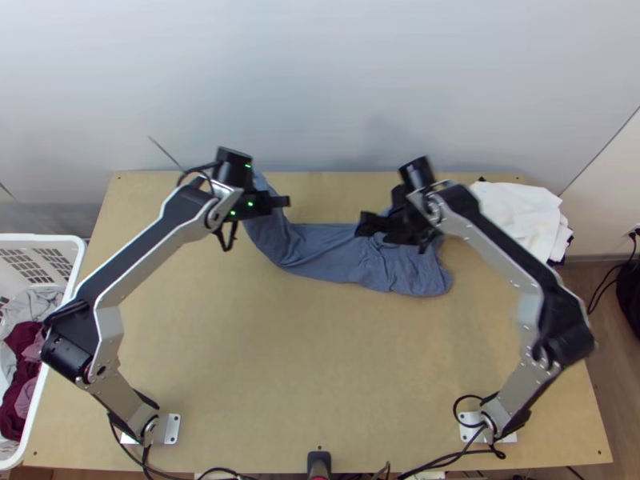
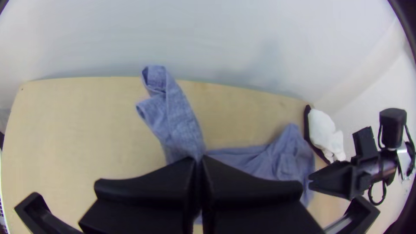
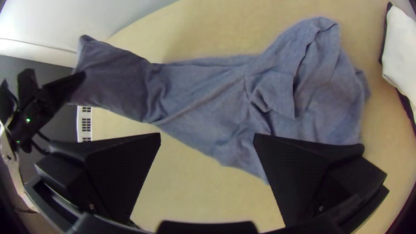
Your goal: Fold the t-shirt
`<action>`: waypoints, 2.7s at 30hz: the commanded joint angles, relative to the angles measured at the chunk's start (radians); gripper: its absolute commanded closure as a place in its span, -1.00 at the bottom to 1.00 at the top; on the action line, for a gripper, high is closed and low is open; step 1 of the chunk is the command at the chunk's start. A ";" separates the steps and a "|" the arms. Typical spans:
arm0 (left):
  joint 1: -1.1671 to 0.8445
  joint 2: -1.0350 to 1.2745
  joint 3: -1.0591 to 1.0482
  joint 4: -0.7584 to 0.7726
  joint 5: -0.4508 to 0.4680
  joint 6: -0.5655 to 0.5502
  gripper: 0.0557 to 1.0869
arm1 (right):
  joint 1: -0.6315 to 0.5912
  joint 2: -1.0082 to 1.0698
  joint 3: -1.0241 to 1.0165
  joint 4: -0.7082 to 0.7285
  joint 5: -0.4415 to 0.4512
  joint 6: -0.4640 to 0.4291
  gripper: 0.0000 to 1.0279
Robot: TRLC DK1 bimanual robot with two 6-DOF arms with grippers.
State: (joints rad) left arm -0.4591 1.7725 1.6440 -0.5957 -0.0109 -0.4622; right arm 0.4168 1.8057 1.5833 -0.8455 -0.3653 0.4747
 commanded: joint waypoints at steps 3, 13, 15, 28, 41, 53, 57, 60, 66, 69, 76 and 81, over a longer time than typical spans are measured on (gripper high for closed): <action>-0.131 0.082 0.157 0.011 0.008 -0.046 0.92 | -0.113 -0.241 0.030 -0.158 -0.101 -0.007 -0.93; -0.317 0.357 0.488 0.040 0.006 -0.058 0.92 | -0.265 -0.358 0.018 -0.262 -0.110 -0.004 -0.93; -0.343 0.415 0.553 0.040 0.006 -0.055 0.92 | -0.297 -0.361 0.012 -0.262 -0.110 -0.001 -0.93; -0.463 0.587 0.626 0.180 0.002 -0.050 0.93 | -0.337 -0.375 -0.040 -0.262 -0.109 0.012 -0.93; -0.503 0.732 0.626 0.338 -0.061 -0.107 -0.28 | -0.355 -0.381 -0.112 -0.276 -0.098 -0.019 -0.93; -0.337 0.367 0.548 -0.130 -0.037 -0.125 -0.92 | -0.225 -0.221 -0.069 -0.043 0.049 0.010 -0.93; -0.270 0.275 0.537 -0.259 -0.035 -0.136 -0.92 | -0.122 -0.108 0.063 -0.035 0.049 0.031 -0.93; -0.247 0.223 0.455 -0.293 -0.021 -0.136 -0.92 | -0.055 -0.028 0.145 -0.035 0.049 0.038 -0.93; -0.270 0.191 0.306 -0.266 -0.018 -0.119 -0.92 | -0.027 0.015 0.038 -0.038 0.031 -0.002 -0.93; -0.274 0.203 0.292 -0.254 -0.018 -0.113 -0.92 | -0.065 -0.017 -0.103 -0.036 0.028 -0.062 -0.93; -0.274 0.251 0.300 -0.219 -0.018 -0.107 -0.92 | -0.210 -0.057 -0.336 -0.038 0.029 -0.194 -0.93; -0.274 0.265 0.304 -0.220 -0.018 -0.098 -0.92 | -0.337 -0.112 -0.427 -0.049 0.029 -0.268 -0.93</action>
State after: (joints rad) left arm -0.7338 2.0190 1.9530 -0.8238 -0.0296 -0.5682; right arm 0.2180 1.7432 1.2999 -0.8833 -0.3344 0.2977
